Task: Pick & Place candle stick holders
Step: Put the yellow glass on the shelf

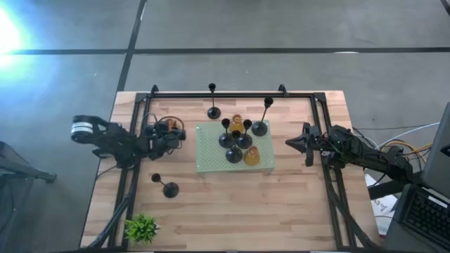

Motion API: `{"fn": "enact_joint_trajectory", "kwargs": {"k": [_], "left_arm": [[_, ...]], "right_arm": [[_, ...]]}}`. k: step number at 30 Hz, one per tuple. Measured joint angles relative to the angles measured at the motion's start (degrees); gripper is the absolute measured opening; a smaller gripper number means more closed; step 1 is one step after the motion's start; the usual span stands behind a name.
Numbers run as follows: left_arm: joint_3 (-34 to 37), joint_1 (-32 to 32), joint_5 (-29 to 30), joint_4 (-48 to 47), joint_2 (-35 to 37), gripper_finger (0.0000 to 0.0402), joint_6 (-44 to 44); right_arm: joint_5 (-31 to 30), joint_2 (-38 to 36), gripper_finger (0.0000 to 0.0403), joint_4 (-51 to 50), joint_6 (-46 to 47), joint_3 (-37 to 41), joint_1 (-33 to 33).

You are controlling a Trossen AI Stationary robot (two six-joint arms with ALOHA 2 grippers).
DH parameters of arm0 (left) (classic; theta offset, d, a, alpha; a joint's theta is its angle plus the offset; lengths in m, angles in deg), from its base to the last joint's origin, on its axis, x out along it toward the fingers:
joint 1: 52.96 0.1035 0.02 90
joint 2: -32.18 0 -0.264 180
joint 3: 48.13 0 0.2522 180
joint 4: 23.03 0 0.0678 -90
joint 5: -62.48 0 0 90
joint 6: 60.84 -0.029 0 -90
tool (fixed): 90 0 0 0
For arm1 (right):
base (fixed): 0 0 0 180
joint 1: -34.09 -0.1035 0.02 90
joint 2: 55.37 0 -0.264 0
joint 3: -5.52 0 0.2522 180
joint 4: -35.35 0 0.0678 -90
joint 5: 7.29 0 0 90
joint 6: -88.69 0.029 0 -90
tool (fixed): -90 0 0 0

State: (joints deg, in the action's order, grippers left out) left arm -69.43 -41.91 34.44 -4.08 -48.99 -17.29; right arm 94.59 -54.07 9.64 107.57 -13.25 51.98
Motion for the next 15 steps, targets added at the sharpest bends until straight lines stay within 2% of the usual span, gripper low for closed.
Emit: {"fn": "enact_joint_trajectory", "kwargs": {"k": [4, 11, 15], "left_arm": [[-1.03, 0.0, 0.39, 0.43, -0.78, 0.0127, -2.99], [-1.79, -0.02, -1.85, -0.34, 1.49, 0.0127, -12.39], [-1.76, -0.02, -6.27, -0.37, 3.73, 0.0127, -17.36]], "right_arm": [[0.0, -0.02, 0.0008, 0.0, 0.0, 0.0, 0.0], [0.09, -0.02, 0.0008, -0.02, 0.0, 0.0, 0.0], [0.12, -0.02, 0.0008, -0.02, -0.01, 0.0, 0.0]]}}
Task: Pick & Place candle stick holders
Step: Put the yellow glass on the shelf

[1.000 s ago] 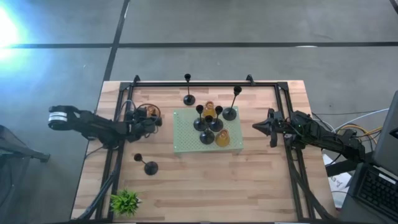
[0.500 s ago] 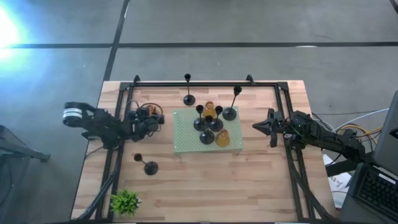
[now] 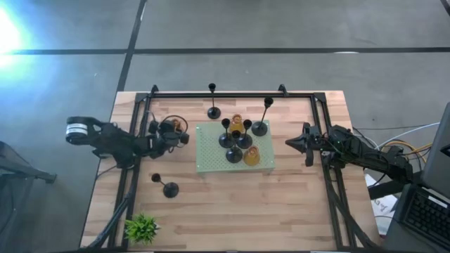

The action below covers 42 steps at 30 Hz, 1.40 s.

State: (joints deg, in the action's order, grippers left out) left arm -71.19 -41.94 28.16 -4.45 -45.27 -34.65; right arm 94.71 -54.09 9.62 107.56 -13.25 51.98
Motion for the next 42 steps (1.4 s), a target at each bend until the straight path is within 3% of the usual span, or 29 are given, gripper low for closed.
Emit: {"fn": "enact_joint_trajectory", "kwargs": {"k": [8, 13, 18, 24, 32, 42], "left_arm": [[0.0, -0.02, -7.34, -2.39, 8.04, 0.0127, -8.21], [-0.24, -0.02, -7.54, -10.53, 16.05, 0.0127, -10.17], [-2.14, 0.0, -12.49, -19.28, 25.03, 0.0127, -12.87], [-6.92, -0.04, -20.93, -28.67, 33.5, 0.0127, -17.64], [-17.9, -0.04, -21.79, -45.17, 39.29, 0.0127, -21.64], [-20.27, -0.04, -45.43, -37.94, 40.23, 0.0127, -24.71]], "right_arm": [[-0.01, 0.0, 0.0008, 0.0, -0.01, 0.0, 0.0], [0.02, 0.02, 0.0008, 0.0, -0.01, 0.0, 0.0], [-0.01, 0.02, 0.0008, 0.0, -0.01, 0.0, 0.0], [-0.01, 0.02, 0.0008, 0.0, 0.0, 0.0, 0.0], [-0.01, 0.0, 0.0008, 0.0, 0.01, 0.0, 0.0], [-0.03, 0.01, 0.0008, -0.96, -0.01, 0.0, -0.02]]}}
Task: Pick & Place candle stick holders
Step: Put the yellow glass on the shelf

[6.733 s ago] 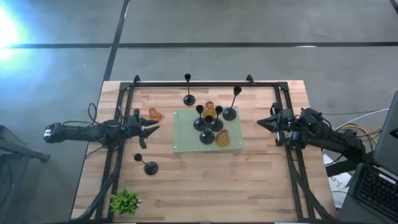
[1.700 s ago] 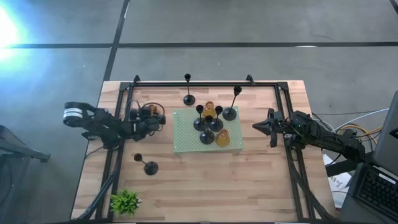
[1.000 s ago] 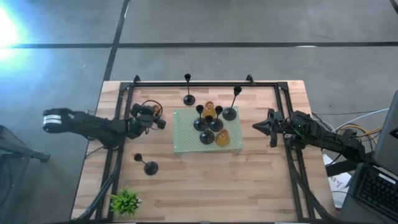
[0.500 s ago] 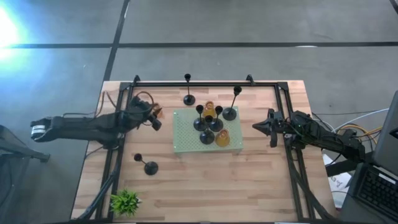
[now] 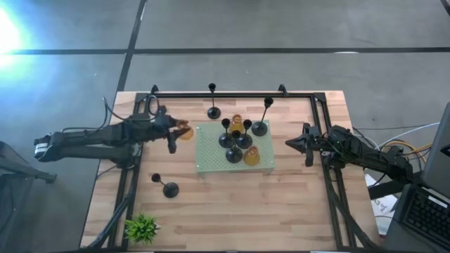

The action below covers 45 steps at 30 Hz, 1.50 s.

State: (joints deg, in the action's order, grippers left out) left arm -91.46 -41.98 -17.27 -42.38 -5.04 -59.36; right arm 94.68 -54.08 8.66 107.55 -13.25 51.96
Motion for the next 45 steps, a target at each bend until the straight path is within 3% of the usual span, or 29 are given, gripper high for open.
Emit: {"fn": "enact_joint_trajectory", "kwargs": {"k": [12, 32, 45], "left_arm": [[0.68, -1.98, -13.07, 11.74, -6.34, 0.0127, 1.92], [-2.62, -8.01, -15.74, 23.05, -21.5, 0.0127, -1.85], [-2.62, -8.24, -15.79, 30.37, -28.75, 0.0127, -2.56]], "right_arm": [[0.0, -0.03, 0.0008, 0.09, 0.0, 0.0, 0.0], [0.0, -0.01, 0.0008, 0.13, 0.0, 0.0, 0.0], [-0.02, -0.01, 0.0008, 0.13, 0.0, 0.0, 0.02]]}}
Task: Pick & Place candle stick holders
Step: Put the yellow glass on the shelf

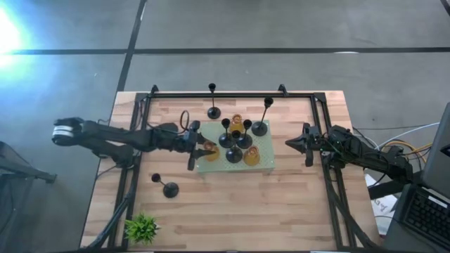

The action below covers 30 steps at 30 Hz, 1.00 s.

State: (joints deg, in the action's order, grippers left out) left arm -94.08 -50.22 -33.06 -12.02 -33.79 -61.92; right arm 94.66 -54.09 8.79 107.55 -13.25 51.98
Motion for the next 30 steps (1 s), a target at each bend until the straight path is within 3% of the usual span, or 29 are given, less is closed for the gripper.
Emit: {"fn": "enact_joint_trajectory", "kwargs": {"k": [17, 30], "left_arm": [[0.0, -0.09, 0.0, 8.28, -7.09, 0.0127, 0.79], [-0.04, -0.11, 0.0, 9.51, -8.34, 0.0127, 1.11]], "right_arm": [[0.0, 0.0, 0.0008, -0.02, 0.02, 0.0, 0.0], [0.0, -0.02, 0.0008, -0.02, 0.01, 0.0, -0.01]]}}
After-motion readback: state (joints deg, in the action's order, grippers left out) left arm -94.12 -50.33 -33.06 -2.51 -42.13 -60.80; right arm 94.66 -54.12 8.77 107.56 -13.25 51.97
